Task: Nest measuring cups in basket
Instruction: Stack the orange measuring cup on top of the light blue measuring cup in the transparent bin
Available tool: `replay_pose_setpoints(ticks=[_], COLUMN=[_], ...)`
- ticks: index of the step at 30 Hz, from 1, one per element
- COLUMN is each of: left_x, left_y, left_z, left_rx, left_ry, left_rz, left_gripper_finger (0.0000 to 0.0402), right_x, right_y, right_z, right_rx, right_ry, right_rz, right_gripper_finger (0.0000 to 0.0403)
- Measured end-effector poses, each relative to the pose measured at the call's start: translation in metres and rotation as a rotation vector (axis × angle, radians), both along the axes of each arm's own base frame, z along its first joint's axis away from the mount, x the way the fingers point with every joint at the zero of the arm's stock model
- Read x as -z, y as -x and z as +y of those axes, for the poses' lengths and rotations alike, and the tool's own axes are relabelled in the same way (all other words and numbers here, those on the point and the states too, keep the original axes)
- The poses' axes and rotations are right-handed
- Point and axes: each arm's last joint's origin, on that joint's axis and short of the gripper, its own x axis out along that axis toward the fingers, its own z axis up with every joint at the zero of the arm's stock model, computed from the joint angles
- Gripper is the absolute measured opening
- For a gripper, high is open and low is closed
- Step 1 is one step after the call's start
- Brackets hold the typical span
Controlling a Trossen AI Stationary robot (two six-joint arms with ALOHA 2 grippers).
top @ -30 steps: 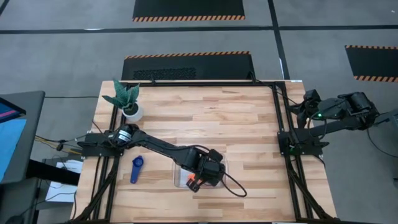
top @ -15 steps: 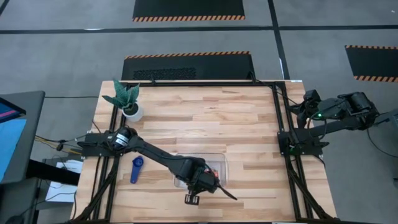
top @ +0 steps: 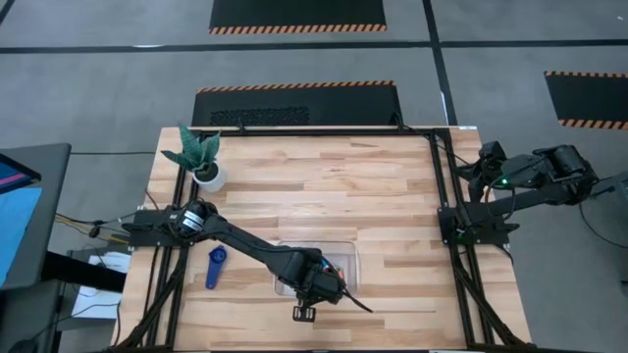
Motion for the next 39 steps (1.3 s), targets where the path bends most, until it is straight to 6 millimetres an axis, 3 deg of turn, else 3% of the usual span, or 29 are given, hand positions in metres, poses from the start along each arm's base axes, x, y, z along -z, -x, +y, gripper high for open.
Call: replay_pose_setpoints(ticks=[8, 19, 23, 39], left_x=[0.000, 0.000, 0.012, 0.017], left_y=[0.000, -0.005, -0.008, -0.005], left_z=[0.001, 0.002, 0.001, 0.007], left_rx=[0.002, -0.130, -0.173, -0.157], left_ry=[-0.010, 0.058, 0.114, 0.123], left_rz=[0.001, -0.016, -0.019, 0.050], left_gripper_finger=[0.0000, 0.0000, 0.0000, 0.0000], right_x=[0.000, 0.000, 0.001, 0.002], right_y=[0.000, 0.000, 0.001, 0.002], right_z=[0.000, 0.000, 0.000, 0.000], right_rx=[0.000, 0.000, 0.000, 0.000], right_ry=[-0.001, 0.000, 0.002, 0.004], right_rz=[-0.001, 0.000, 0.012, 0.026], right_gripper_finger=[0.0026, 0.0026, 0.0026, 0.0026])
